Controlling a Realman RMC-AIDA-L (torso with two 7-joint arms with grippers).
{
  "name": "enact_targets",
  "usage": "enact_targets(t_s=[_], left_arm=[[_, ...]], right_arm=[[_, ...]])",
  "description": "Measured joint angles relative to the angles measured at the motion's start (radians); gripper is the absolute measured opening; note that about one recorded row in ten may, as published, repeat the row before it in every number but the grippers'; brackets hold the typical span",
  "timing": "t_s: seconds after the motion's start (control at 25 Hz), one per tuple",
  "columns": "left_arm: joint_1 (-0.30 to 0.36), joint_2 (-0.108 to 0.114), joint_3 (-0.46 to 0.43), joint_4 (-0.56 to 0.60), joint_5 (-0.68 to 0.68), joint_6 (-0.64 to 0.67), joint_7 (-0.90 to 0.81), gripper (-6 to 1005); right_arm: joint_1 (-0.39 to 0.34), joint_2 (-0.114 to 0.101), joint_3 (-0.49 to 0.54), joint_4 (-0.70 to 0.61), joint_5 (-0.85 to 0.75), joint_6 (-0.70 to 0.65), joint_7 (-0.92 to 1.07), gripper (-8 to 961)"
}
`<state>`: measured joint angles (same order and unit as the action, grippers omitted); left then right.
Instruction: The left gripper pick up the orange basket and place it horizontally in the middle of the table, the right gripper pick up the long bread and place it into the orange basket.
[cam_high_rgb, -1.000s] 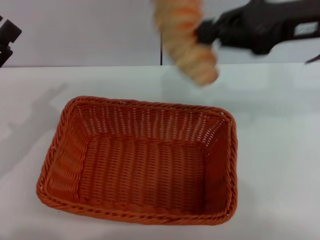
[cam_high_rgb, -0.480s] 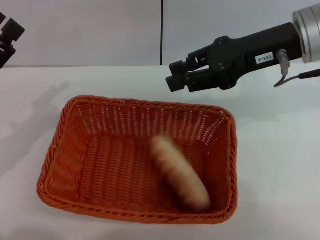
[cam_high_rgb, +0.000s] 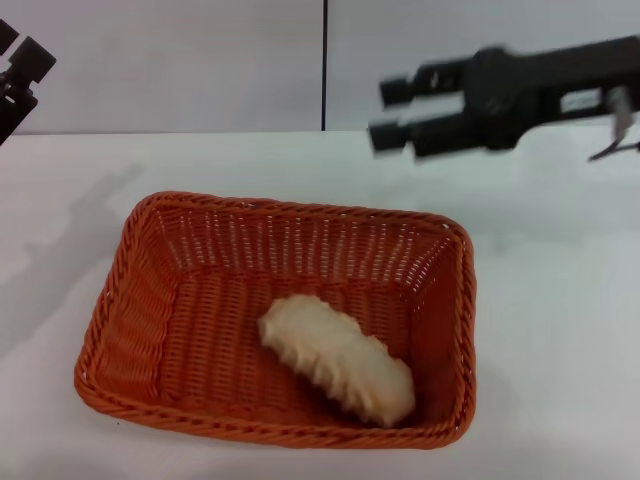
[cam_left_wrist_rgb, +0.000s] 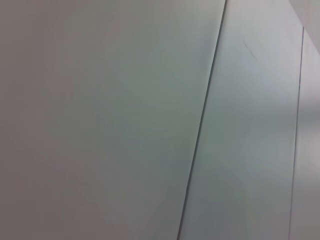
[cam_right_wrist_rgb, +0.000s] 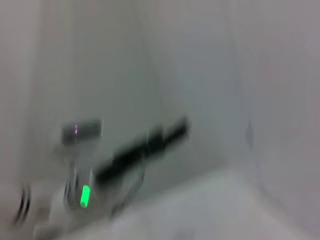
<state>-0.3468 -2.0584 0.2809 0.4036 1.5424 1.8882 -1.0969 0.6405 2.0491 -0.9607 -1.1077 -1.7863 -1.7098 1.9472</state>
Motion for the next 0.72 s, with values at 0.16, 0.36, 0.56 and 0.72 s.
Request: enact_targets(t_s=[0.16,0.36,0.56,0.72], left_arm=[[-0.001,0.0,-0.007,-0.013,-0.005,-0.007,0.007,693],[-0.017,-0.001,-0.049,-0.065,-0.019,-0.021,0.058,692],[-0.035,-0.002,-0.104,-0.131,-0.036,-0.036,0.147,691],[-0.045,-0.002,-0.106,-0.169,-0.073,-0.059,0.218,690]], right_arm=[[-0.116,0.016,0.121,0.038,0.22,-0.001,-0.186,726],[-0.305,0.029,0.196,0.238,0.654,-0.007,-0.581,726],[-0.413,0.024,0.275,0.531,0.988,-0.034,-0.906,726],[-0.435,0.022,0.437,0.688,1.007,-0.021,-1.093,726]])
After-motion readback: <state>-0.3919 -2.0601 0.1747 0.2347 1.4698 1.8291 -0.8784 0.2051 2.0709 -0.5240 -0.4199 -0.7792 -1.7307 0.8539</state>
